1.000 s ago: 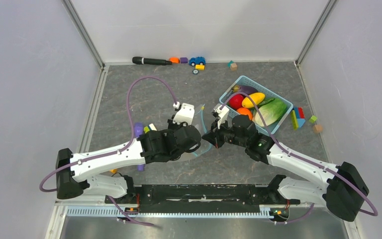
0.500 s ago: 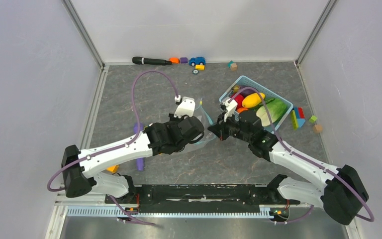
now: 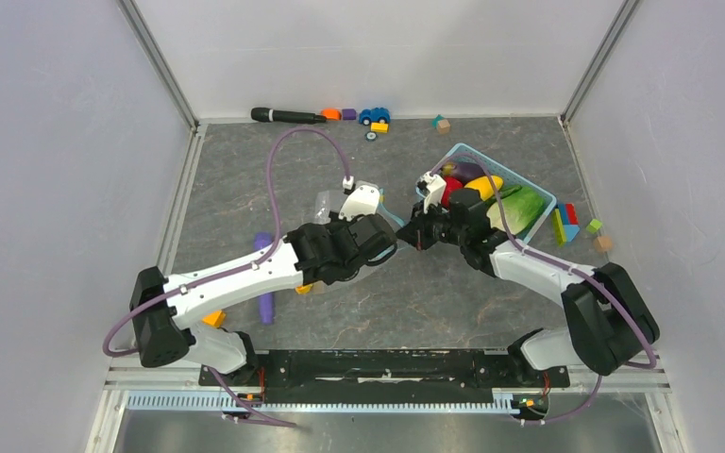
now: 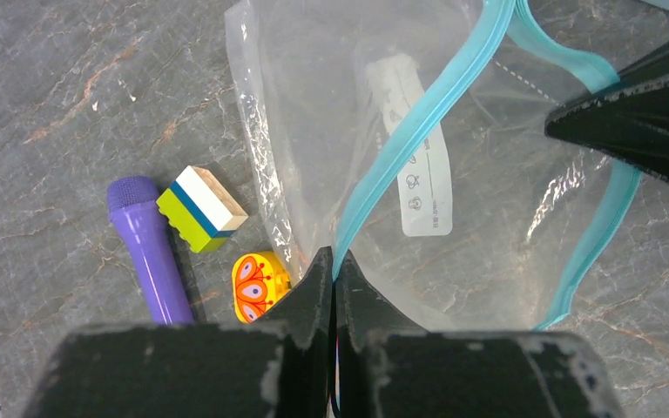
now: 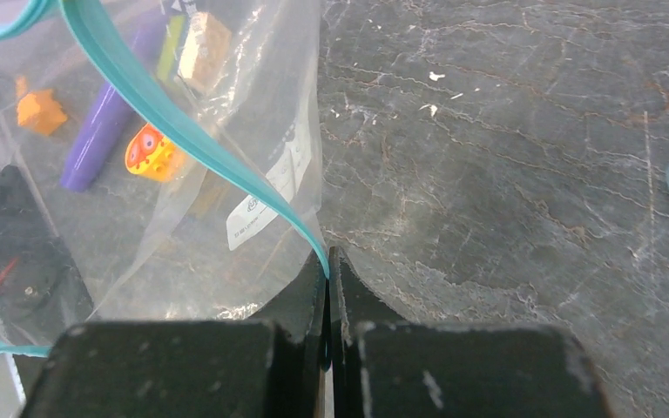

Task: Place the food in the zip-top bag and seal the zipper
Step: Open the zipper of the food storage bag, then pick up the fake fruit from the bin.

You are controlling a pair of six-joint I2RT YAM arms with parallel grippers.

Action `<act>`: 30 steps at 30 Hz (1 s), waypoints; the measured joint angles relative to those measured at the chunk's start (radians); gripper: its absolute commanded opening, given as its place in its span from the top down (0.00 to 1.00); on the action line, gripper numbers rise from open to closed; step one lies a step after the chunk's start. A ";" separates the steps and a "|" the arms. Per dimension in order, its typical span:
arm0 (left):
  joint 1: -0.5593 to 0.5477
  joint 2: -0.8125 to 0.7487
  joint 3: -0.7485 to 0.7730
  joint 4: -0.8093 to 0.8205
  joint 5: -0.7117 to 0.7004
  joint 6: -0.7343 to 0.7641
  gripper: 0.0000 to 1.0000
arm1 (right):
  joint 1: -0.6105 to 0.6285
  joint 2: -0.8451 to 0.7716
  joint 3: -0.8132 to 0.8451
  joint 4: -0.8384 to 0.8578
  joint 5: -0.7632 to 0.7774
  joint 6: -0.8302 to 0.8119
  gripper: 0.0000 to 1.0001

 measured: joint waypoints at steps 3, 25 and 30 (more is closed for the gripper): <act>0.021 0.005 0.011 -0.006 0.012 -0.012 0.98 | 0.000 0.023 0.011 0.003 -0.010 -0.002 0.96; 0.163 -0.010 -0.210 0.372 0.156 -0.032 0.98 | 0.000 -0.134 0.003 0.056 0.023 -0.002 0.02; 0.171 -0.050 -0.244 0.434 0.184 -0.027 0.98 | 0.000 -0.265 0.003 0.017 0.085 0.002 0.02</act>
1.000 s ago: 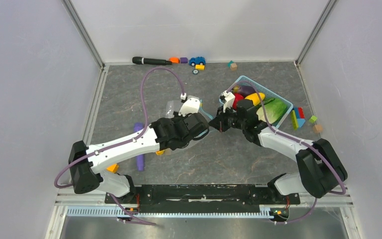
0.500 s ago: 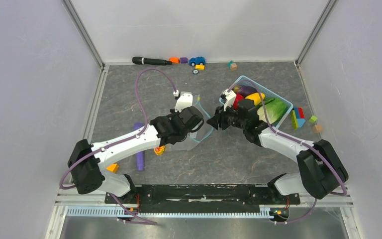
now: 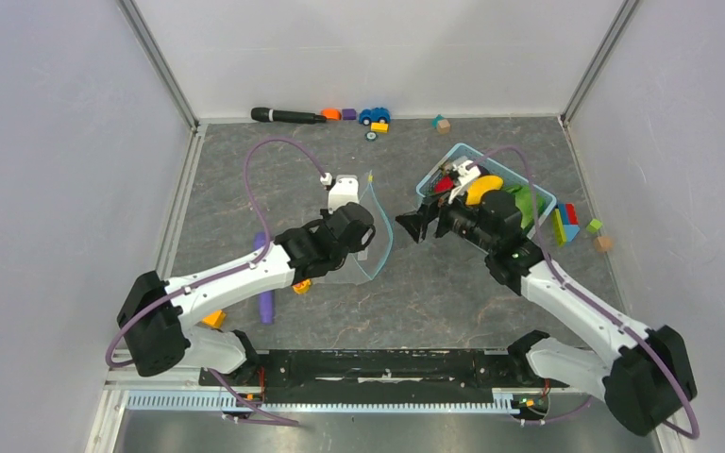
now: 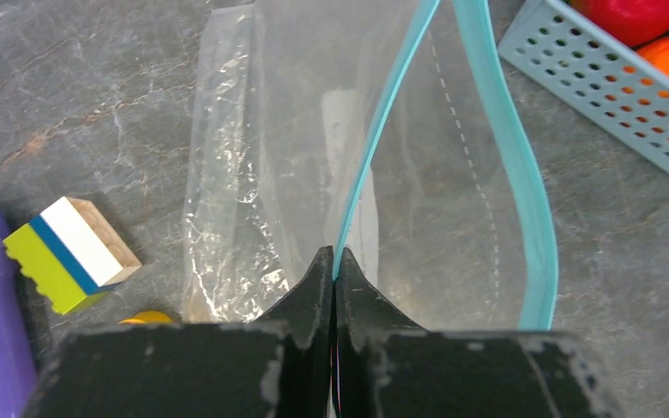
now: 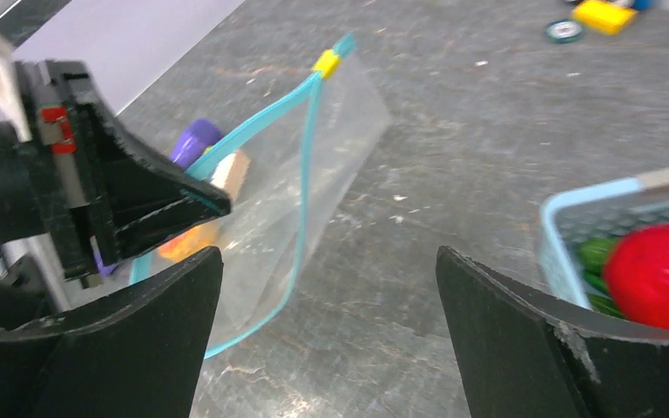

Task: Place the food in the zip-top bag and seal the zipper
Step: Pick up the fake fruit from the bin.

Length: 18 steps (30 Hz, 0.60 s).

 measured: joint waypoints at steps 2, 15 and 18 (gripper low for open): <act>0.002 -0.008 -0.002 0.027 0.010 0.006 0.98 | 0.000 -0.059 -0.005 -0.042 0.084 -0.001 0.02; 0.012 -0.020 -0.049 0.134 0.034 0.023 0.98 | -0.050 -0.093 0.009 -0.368 0.792 0.135 0.02; 0.012 -0.027 -0.061 0.143 0.034 0.023 0.98 | -0.087 -0.011 0.064 -0.391 0.834 0.182 0.02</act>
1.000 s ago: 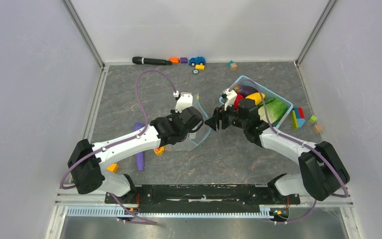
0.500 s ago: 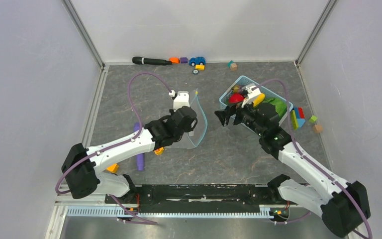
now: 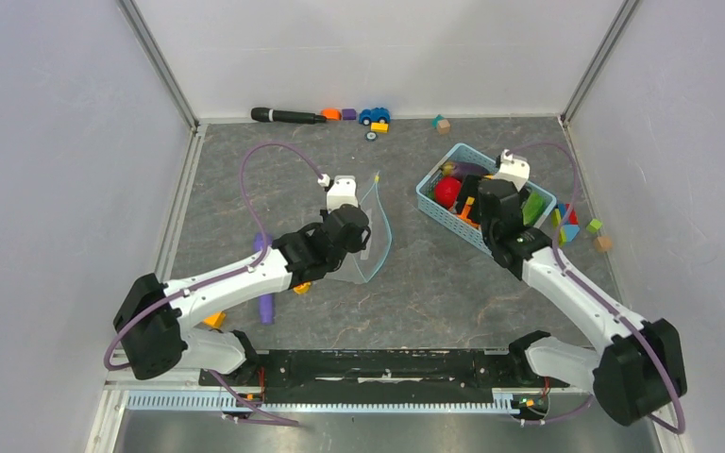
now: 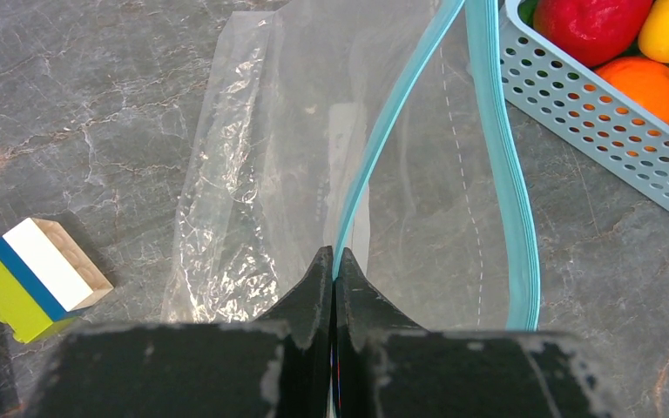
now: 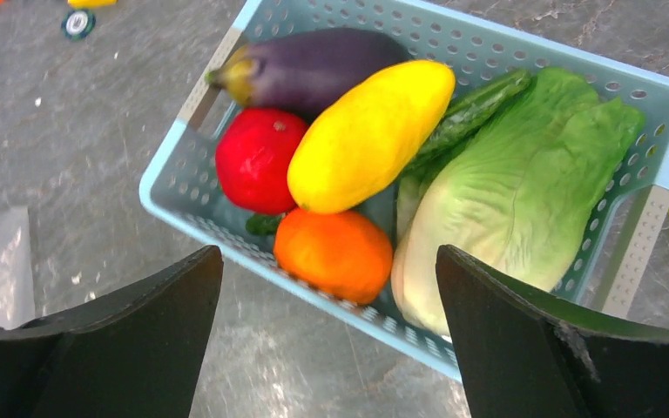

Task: Place the food in the zip-top bag and seal the zipper
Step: Pick up the fake fruit from the bin.

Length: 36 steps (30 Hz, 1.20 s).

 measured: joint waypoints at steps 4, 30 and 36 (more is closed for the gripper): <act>0.000 -0.009 -0.011 0.005 0.002 0.000 0.98 | -0.046 0.097 0.061 0.011 0.011 0.065 0.02; 0.001 -0.029 -0.027 0.020 0.053 0.000 0.98 | -0.169 0.388 0.093 0.200 -0.035 0.394 0.06; 0.001 -0.029 -0.027 0.020 0.053 0.000 0.98 | -0.169 0.428 0.093 0.218 -0.035 0.407 0.14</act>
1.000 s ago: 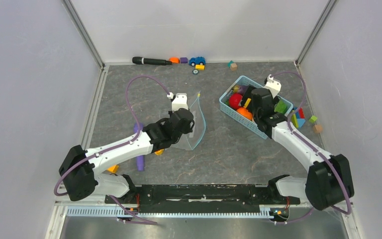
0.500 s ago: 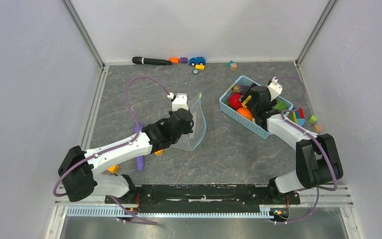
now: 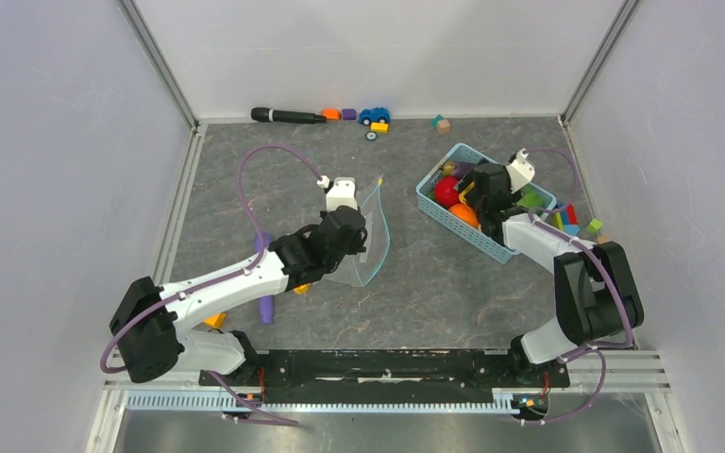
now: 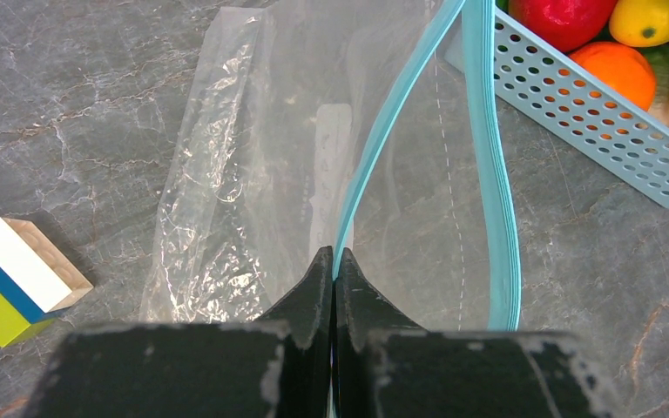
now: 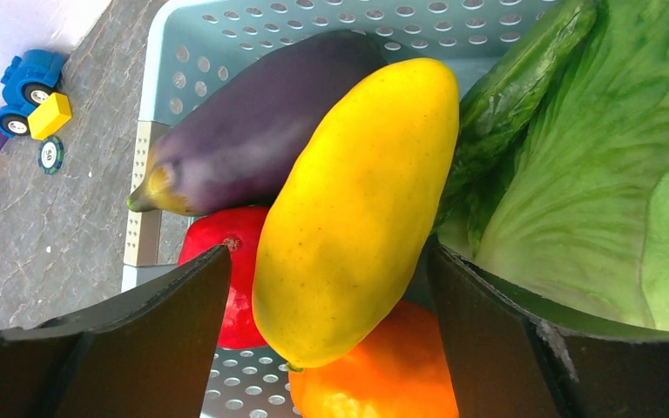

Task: Place the food in the zip-top bag and seal the zipper
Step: Pick up the fake fruit from the bin.

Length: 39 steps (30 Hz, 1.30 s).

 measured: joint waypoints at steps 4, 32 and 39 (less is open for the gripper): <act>0.000 -0.004 -0.002 0.000 0.002 0.000 0.98 | -0.002 0.006 -0.001 0.007 0.000 0.011 0.27; 0.000 -0.051 -0.023 0.006 0.017 0.000 0.98 | -0.008 -0.370 -0.261 0.185 -0.248 -0.264 0.78; 0.000 -0.050 -0.032 0.026 0.017 0.000 0.98 | 0.003 -0.520 -0.307 0.234 -0.663 -0.388 0.77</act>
